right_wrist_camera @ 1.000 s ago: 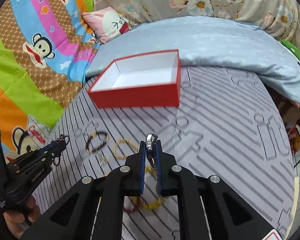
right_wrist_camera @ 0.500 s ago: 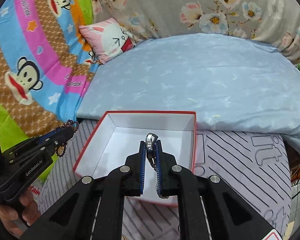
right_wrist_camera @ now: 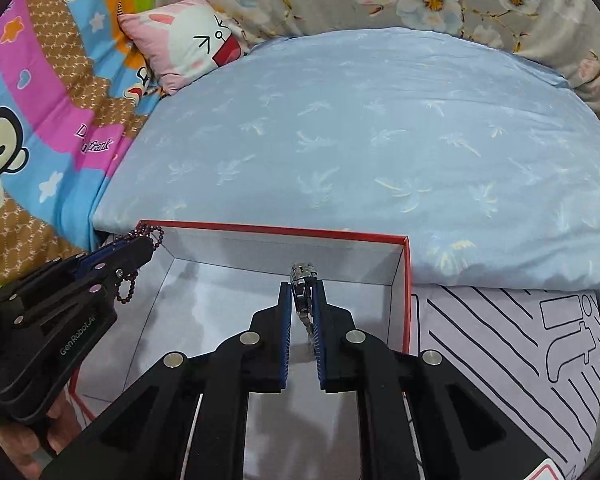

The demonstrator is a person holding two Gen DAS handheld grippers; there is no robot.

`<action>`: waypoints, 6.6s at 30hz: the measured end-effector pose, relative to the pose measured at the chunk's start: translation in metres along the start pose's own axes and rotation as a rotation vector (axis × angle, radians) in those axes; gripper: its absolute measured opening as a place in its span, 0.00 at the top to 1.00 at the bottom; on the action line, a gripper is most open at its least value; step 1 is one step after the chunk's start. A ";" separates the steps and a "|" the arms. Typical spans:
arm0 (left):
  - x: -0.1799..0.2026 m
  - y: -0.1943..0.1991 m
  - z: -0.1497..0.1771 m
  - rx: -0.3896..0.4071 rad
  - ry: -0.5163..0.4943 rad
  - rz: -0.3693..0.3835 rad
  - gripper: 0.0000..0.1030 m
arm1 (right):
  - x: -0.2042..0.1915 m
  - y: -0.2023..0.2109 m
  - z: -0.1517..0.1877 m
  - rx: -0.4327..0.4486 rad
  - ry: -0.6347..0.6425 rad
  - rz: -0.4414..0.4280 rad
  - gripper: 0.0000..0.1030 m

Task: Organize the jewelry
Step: 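Carry the ring in the right gripper into the red box while the left gripper carries the bracelet there, then open the right gripper to drop the ring while the left gripper drops the bracelet in the box, then withdraw both grippers from the box back over the jewelry, then lower the left gripper onto the gold bangle and close on its rim, then grasp the dark red round-bead bracelet with the right gripper while the left gripper holds the bangle, then lift and carry the red bead bracelet in the right gripper to the box while the left carries the bangle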

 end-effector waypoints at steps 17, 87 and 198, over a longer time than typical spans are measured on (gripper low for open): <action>-0.006 0.074 0.029 0.083 0.039 -0.066 0.40 | -0.013 0.097 0.054 0.159 0.041 -0.007 0.61; 0.037 0.183 0.301 -0.097 -0.003 0.056 0.48 | -0.004 0.148 0.302 -0.073 -0.020 0.019 0.61; 0.012 0.078 0.055 0.055 0.009 -0.009 0.48 | -0.013 0.087 0.050 0.132 -0.019 -0.123 0.93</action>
Point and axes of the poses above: each gripper's, at about its wrist camera, not at the fingertips, and y roughly against the way its jaws point, x to its right, z to its underside, the point moved 1 cm from there along -y, roughly the way its jaws point, and after that the axes turned 5 degrees about -x, right-handed, at the moved point
